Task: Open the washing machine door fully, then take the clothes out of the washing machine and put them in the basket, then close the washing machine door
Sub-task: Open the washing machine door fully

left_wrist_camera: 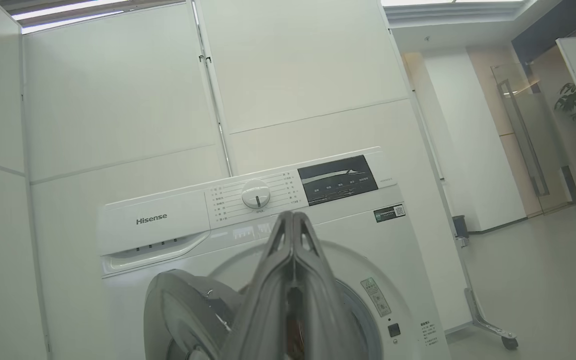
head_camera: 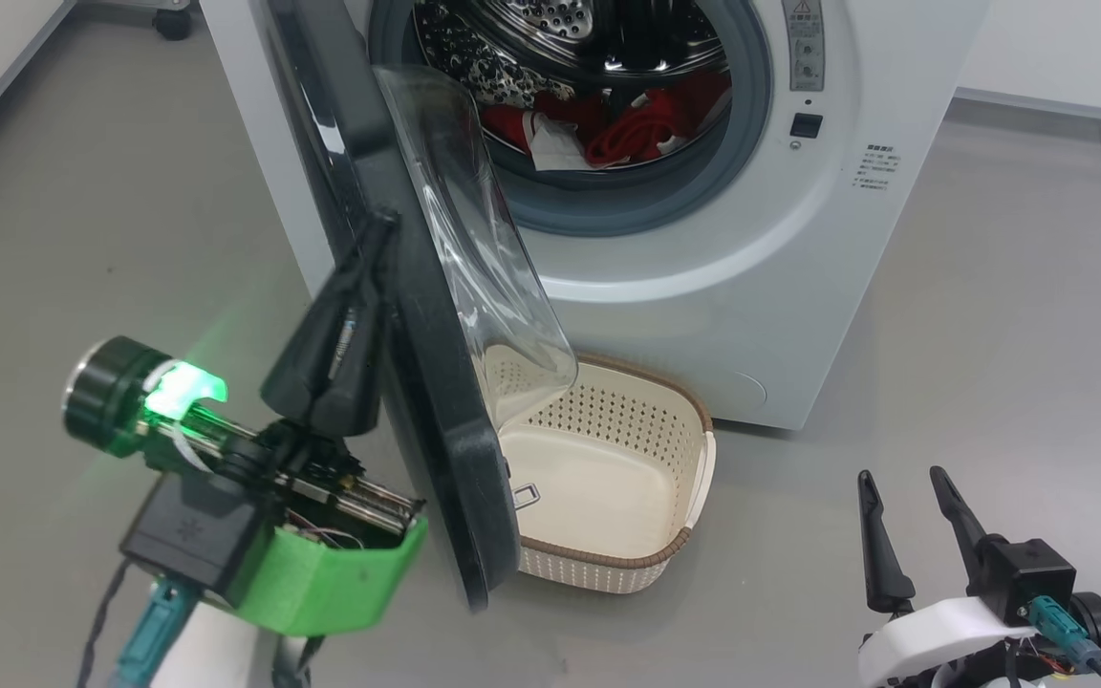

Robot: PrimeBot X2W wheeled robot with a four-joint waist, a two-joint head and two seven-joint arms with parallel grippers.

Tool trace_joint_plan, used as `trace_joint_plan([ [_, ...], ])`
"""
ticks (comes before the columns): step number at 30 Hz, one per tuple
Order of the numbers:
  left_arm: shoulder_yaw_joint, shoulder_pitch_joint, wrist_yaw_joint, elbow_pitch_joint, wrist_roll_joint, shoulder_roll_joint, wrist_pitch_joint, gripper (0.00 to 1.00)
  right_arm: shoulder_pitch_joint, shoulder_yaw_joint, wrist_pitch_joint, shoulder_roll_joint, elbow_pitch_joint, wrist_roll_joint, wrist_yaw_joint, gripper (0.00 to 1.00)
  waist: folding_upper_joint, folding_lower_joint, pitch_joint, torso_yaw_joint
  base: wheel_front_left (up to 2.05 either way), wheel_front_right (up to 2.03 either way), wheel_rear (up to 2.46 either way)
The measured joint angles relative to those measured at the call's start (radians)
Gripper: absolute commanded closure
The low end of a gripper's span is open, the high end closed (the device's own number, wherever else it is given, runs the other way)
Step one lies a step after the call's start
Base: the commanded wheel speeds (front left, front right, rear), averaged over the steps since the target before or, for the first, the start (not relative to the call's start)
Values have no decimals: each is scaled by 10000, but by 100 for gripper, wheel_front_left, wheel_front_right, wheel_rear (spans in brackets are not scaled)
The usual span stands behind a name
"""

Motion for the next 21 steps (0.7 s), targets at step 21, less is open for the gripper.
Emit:
trace_joint_plan([
  [21,-3488,2127,-180,385,-1941,345,3045,100,34,-48,2,84,8,-180,82,0,0,0,8,-54,0,0,0],
])
